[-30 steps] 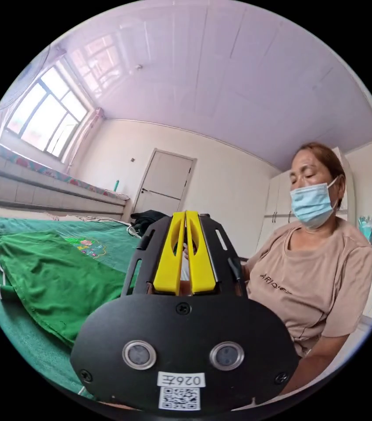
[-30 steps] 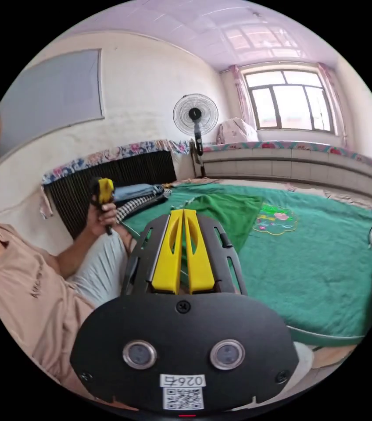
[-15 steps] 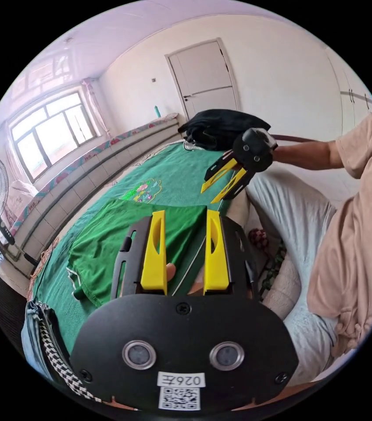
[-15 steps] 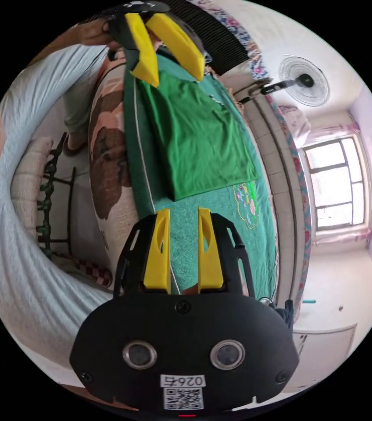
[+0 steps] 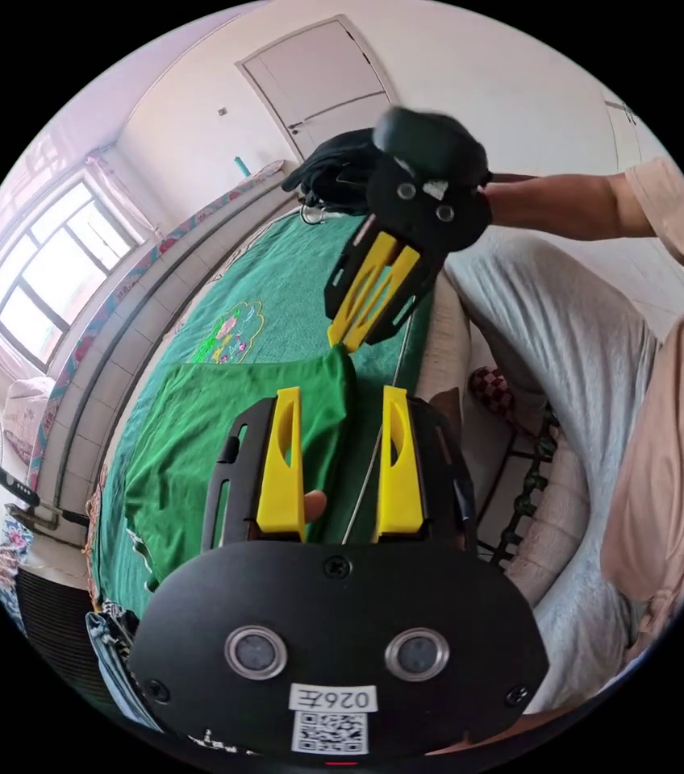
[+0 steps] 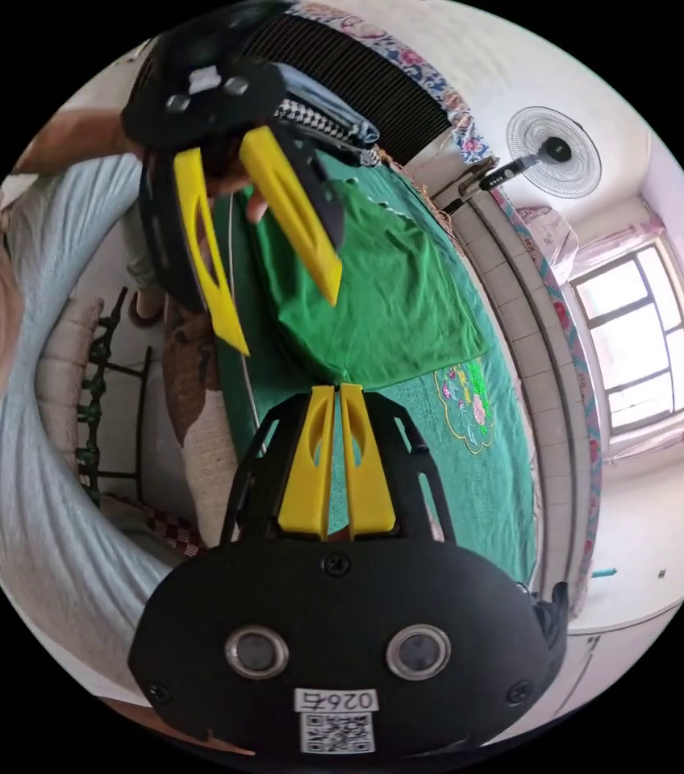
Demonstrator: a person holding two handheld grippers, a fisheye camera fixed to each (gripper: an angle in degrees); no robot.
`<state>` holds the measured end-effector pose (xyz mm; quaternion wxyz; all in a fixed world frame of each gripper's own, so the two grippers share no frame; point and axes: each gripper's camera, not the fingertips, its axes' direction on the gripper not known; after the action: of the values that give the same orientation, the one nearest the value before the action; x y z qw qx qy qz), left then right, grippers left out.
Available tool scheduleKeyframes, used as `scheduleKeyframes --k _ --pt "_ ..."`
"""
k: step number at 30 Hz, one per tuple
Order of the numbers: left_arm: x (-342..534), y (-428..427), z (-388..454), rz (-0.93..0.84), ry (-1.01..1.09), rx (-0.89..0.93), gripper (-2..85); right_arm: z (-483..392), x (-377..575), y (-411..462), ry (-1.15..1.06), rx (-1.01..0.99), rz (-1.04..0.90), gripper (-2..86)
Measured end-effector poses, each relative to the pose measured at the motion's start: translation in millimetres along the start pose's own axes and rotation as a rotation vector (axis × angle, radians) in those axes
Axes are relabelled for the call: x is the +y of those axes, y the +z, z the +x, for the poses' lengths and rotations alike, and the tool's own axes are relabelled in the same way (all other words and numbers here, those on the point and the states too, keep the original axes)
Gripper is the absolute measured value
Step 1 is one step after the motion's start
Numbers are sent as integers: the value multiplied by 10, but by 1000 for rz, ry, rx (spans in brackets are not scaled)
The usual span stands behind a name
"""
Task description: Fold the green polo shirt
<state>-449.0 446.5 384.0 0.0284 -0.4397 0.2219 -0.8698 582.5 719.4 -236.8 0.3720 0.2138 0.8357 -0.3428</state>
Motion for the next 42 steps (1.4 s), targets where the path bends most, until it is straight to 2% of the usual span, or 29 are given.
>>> scheduleKeyframes --k 2,4,6,9,13,21,23,25,28,31,34,38,42 --pt "-68 163 3 -58 3 -12 130 166 64 -101 59 -50 56 -14" --pt "-113 354 -57 -139 -39 -50 48 258 94 -176 98 -84 98 -11" --pt "-87 378 -131 -116 -69 -40 13 277 132 -241 123 -97 136 -2" --pt "34 340 -416 -63 -169 117 4 71 226 -281 126 -40 185 48" --pt "241 206 -729 41 -272 232 0 -420 137 -56 66 5 120 101" --pt "252 171 -779 56 -261 264 12 -1233 -723 146 -2 139 133 130" --pt "277 135 -766 68 -292 241 32 -1433 -1100 123 -22 167 136 28" --pt "396 -19 -748 116 -399 203 106 -1487 -1340 39 -1 157 150 -3" --pt "467 -161 -478 135 -412 109 157 -1452 -1754 -149 48 45 144 -14" --pt "248 -91 -126 16 -292 -82 157 -1412 -2193 -369 96 -36 162 -16" --pt "148 56 -49 -59 -274 -238 134 -1420 -2662 -644 136 -94 192 -16" --pt "264 227 -258 -169 -333 -231 126 -1631 -3304 -1033 165 -94 219 -16" --pt "498 301 -333 -339 -319 -301 124 -1903 -3836 -1327 183 -80 234 -16"
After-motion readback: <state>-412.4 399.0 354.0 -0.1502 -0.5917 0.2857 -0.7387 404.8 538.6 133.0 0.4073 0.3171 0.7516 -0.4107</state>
